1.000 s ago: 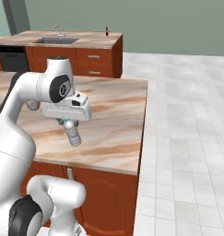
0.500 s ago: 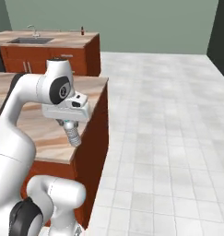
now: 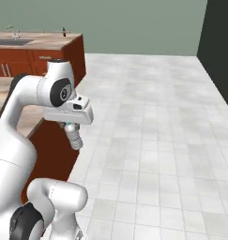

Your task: Move the drinks to the dining counter.

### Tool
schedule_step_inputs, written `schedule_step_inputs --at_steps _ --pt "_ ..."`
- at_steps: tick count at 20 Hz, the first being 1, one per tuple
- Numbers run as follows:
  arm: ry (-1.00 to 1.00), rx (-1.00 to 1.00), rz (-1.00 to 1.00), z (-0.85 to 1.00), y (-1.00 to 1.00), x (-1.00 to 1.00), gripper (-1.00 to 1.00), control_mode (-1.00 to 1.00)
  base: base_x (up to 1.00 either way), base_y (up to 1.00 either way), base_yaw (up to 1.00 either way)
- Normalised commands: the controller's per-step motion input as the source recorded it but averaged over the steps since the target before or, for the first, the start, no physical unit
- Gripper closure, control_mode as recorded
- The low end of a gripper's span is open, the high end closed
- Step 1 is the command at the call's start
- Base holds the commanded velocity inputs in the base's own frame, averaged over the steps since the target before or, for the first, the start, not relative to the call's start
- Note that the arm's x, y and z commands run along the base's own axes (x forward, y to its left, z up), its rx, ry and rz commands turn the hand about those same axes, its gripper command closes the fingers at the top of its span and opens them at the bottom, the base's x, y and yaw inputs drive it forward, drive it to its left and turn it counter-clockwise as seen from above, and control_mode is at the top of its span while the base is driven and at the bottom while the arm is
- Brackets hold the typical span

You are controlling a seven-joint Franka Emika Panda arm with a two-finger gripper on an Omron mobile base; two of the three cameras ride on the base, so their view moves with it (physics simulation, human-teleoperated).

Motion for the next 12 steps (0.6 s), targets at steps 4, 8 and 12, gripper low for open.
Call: schedule_step_inputs --at_steps 4,8,12 --pt "0.00 0.00 0.00 0.00 0.00 0.00 1.00 1.00 1.00 -1.00 0.02" --pt "0.00 0.00 0.00 0.00 0.00 0.00 1.00 1.00 1.00 -0.89 0.08" --pt "0.00 0.00 0.00 0.00 0.00 0.00 1.00 1.00 1.00 -0.79 0.11"
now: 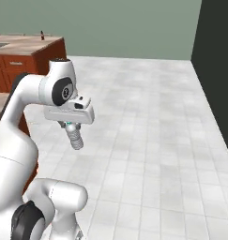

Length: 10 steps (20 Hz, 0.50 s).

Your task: Move the drinks to the dining counter.

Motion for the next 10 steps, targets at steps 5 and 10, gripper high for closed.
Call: schedule_step_inputs --at_steps 5,10 --pt "0.00 0.00 0.00 0.00 0.00 0.00 1.00 1.00 1.00 -0.64 0.13" --pt "0.00 0.00 0.00 0.00 0.00 0.00 1.00 1.00 1.00 -0.29 0.15"
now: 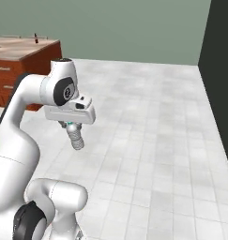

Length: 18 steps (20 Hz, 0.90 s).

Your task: Move the drinks to the dining counter.

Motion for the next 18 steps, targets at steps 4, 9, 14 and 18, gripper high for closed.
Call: schedule_step_inputs --at_steps 4,9,14,18 --pt "0.00 0.00 0.00 0.00 0.00 0.00 1.00 1.00 1.00 0.00 0.18" --pt "0.00 0.00 0.00 0.00 0.00 0.00 1.00 1.00 1.00 -0.16 0.19" --pt "0.00 0.00 0.00 0.00 0.00 0.00 1.00 1.00 1.00 -0.27 0.16" --pt "0.00 0.00 0.00 0.00 0.00 0.00 1.00 1.00 1.00 -0.14 0.18"
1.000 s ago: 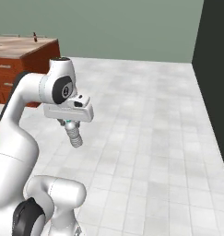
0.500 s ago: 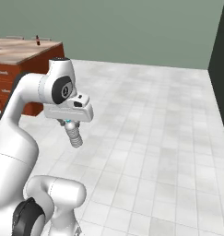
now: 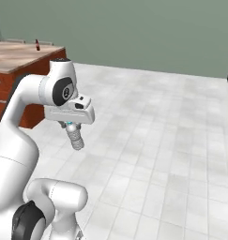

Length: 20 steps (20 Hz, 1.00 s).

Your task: Move the drinks to the dining counter.

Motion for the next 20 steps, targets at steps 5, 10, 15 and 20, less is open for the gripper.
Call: schedule_step_inputs --at_steps 5,10,15,20 --pt "0.00 0.00 0.00 0.00 0.00 0.00 1.00 1.00 1.00 -0.19 0.19" --pt "0.00 0.00 0.00 0.00 0.00 0.00 1.00 1.00 1.00 -0.16 0.20" --pt "0.00 0.00 0.00 0.00 0.00 0.00 1.00 1.00 1.00 -0.04 0.23" --pt "0.00 0.00 0.00 0.00 0.00 0.00 1.00 1.00 1.00 -0.11 0.28"
